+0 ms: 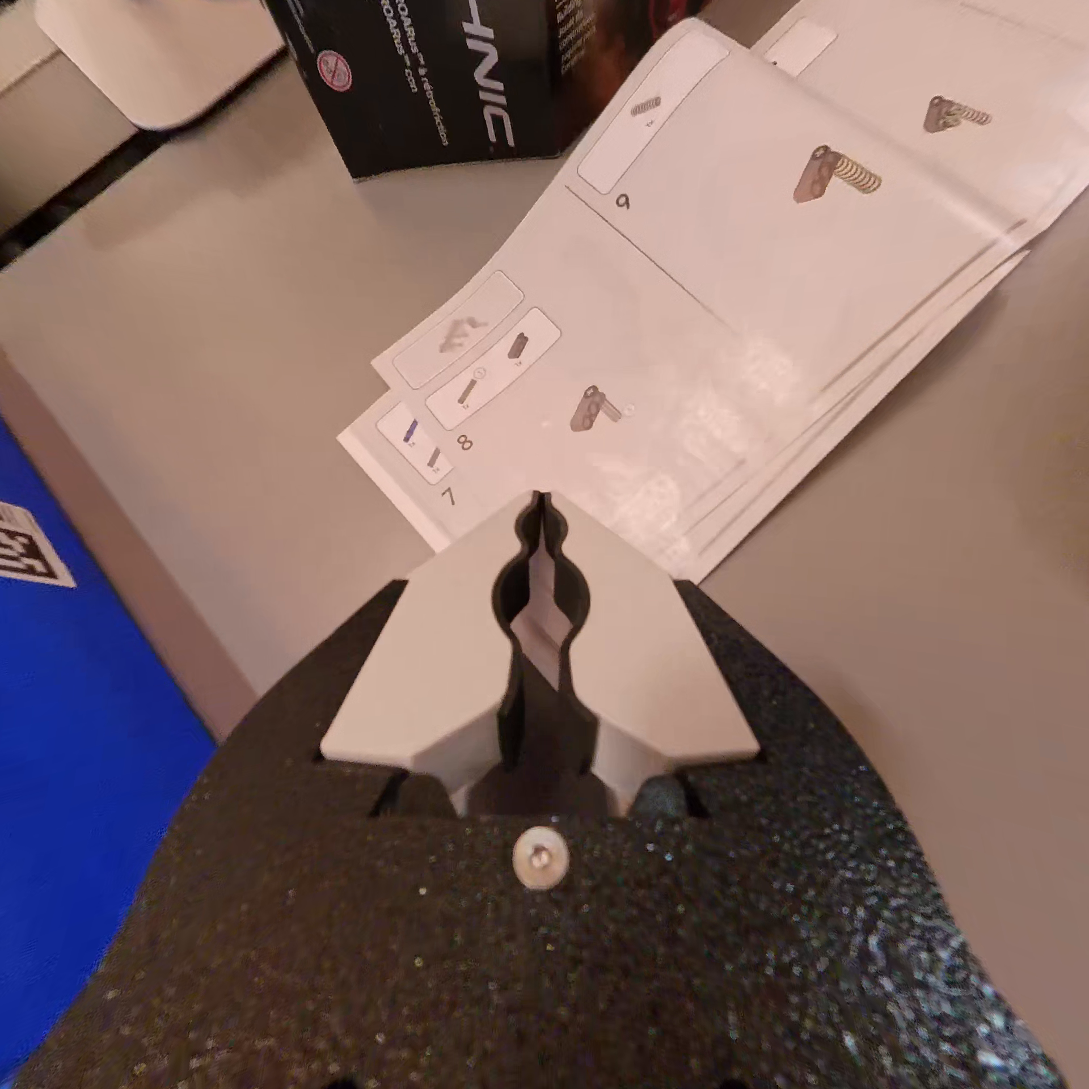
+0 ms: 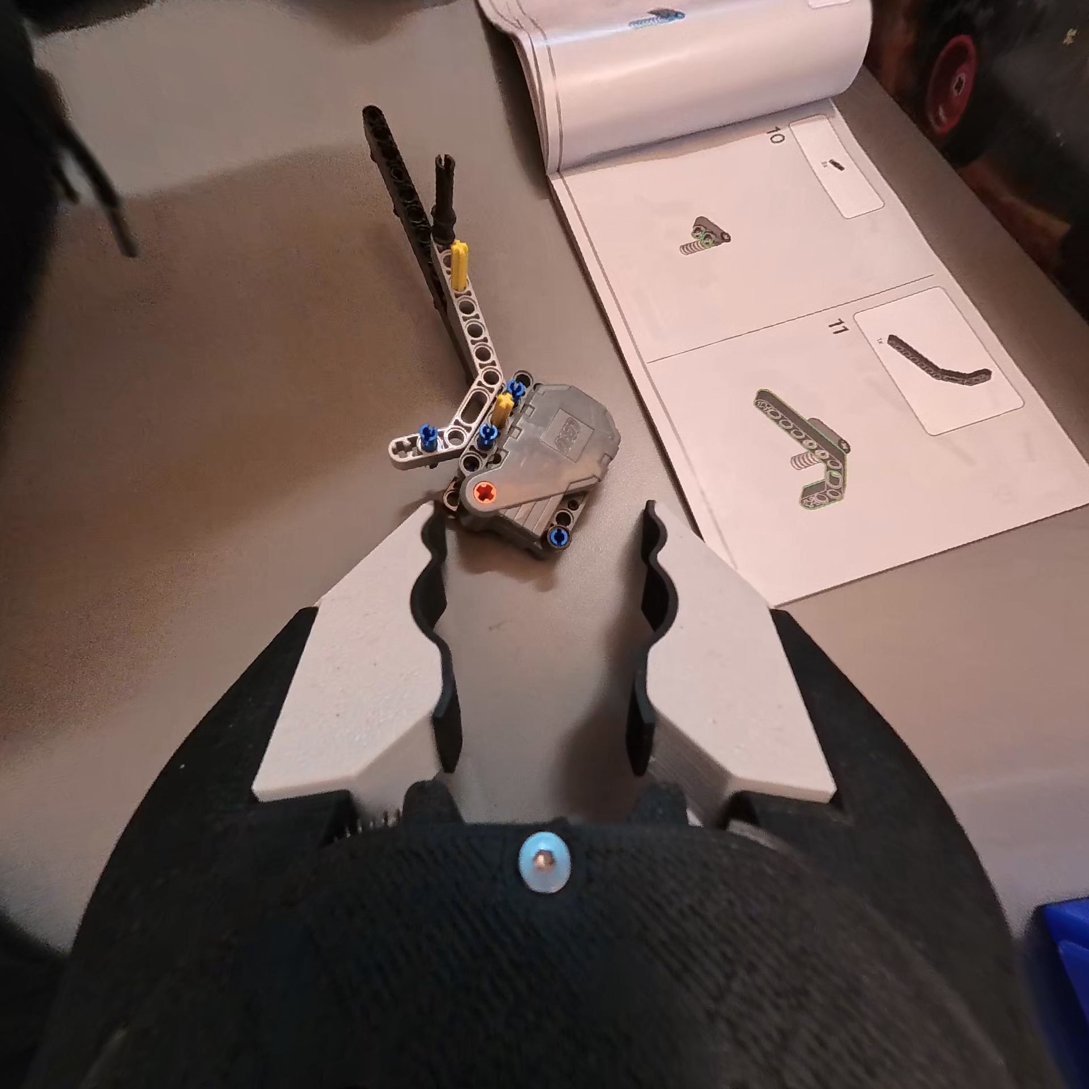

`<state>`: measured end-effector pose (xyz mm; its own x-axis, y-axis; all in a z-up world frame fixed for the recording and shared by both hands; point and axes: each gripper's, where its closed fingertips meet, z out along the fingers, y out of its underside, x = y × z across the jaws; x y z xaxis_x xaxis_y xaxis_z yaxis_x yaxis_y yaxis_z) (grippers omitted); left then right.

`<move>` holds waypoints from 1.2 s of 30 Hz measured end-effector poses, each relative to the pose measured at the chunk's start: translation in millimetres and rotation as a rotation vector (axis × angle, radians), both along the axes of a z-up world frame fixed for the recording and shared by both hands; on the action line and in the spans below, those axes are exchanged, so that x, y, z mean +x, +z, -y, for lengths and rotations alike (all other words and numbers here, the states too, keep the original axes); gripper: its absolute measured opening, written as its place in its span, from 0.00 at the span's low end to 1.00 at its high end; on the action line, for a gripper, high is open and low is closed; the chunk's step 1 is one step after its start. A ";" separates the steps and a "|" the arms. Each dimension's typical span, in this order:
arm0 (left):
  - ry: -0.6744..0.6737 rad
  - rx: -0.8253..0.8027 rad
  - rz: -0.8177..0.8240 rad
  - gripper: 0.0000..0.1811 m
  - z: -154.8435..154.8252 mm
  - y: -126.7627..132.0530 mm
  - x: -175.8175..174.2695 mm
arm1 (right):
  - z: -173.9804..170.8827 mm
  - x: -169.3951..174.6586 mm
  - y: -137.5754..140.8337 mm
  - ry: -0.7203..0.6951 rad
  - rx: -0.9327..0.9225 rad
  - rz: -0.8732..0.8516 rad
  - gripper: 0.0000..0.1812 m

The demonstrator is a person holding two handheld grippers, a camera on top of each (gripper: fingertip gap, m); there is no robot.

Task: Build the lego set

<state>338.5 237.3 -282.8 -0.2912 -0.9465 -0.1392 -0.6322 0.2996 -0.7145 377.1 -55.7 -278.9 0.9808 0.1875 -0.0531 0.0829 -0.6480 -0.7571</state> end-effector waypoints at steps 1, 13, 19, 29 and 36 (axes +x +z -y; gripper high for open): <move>-0.001 -0.024 -0.009 0.00 0.4 -0.1 -1.2 | -0.1 0.1 0.0 0.000 0.000 -0.002 0.36; 0.002 -0.152 -0.025 0.00 1.3 -0.2 -3.2 | -0.8 3.4 1.2 -0.022 0.002 -0.035 0.32; 0.002 -0.159 -0.026 0.00 1.3 -0.1 -3.2 | -0.8 3.6 1.2 -0.023 0.002 -0.033 0.32; 0.001 -0.150 -0.023 0.00 1.2 -0.2 -2.9 | -1.1 3.4 -0.2 -0.018 0.000 0.011 0.32; 0.001 -0.157 -0.025 0.00 1.1 -0.1 -2.7 | -3.3 7.5 -1.1 -0.024 0.001 0.054 0.27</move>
<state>335.8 236.3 -282.9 -0.2914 -0.9564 0.0180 -0.6507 0.1844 -0.7366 384.5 -52.3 -280.0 0.9864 0.1643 0.0003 0.1083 -0.6493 -0.7528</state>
